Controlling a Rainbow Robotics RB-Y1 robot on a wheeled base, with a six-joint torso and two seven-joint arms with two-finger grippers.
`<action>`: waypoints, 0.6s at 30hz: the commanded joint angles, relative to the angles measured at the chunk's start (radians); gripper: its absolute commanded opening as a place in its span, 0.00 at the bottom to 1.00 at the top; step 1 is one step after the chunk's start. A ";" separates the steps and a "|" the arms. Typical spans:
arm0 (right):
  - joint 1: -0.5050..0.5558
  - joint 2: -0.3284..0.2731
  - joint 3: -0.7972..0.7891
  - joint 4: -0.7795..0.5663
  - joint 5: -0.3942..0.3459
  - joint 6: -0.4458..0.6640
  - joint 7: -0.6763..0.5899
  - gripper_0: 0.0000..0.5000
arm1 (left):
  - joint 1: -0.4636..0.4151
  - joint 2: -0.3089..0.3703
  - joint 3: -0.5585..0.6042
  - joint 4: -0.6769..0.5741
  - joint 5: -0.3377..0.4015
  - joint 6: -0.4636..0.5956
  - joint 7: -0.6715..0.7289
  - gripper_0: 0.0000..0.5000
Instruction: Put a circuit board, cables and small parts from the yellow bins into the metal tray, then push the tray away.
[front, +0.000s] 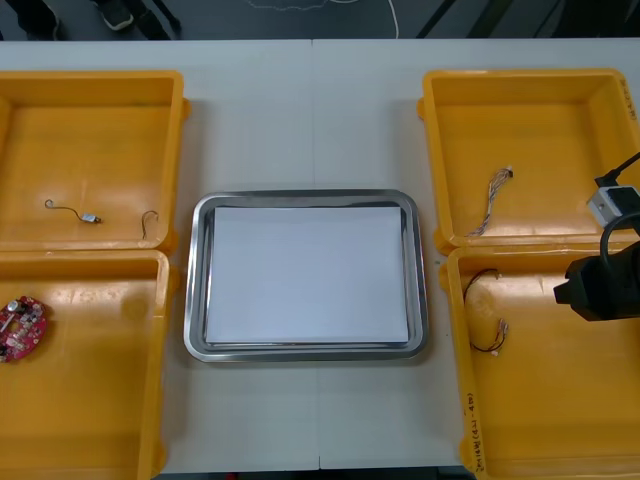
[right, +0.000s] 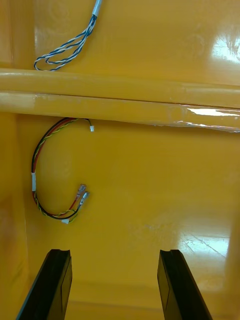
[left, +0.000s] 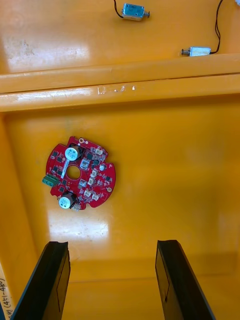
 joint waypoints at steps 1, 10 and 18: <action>0.013 -0.011 -0.031 -0.027 0.004 0.004 -0.051 1.00 | 0.029 -0.011 -0.010 -0.015 -0.009 0.006 0.078 1.00; 0.013 -0.011 -0.031 -0.027 0.004 0.004 -0.051 1.00 | 0.029 -0.011 -0.010 -0.015 -0.009 0.006 0.078 1.00; 0.013 -0.011 -0.031 -0.027 0.004 0.004 -0.051 1.00 | 0.029 -0.011 -0.010 -0.015 -0.009 0.006 0.078 1.00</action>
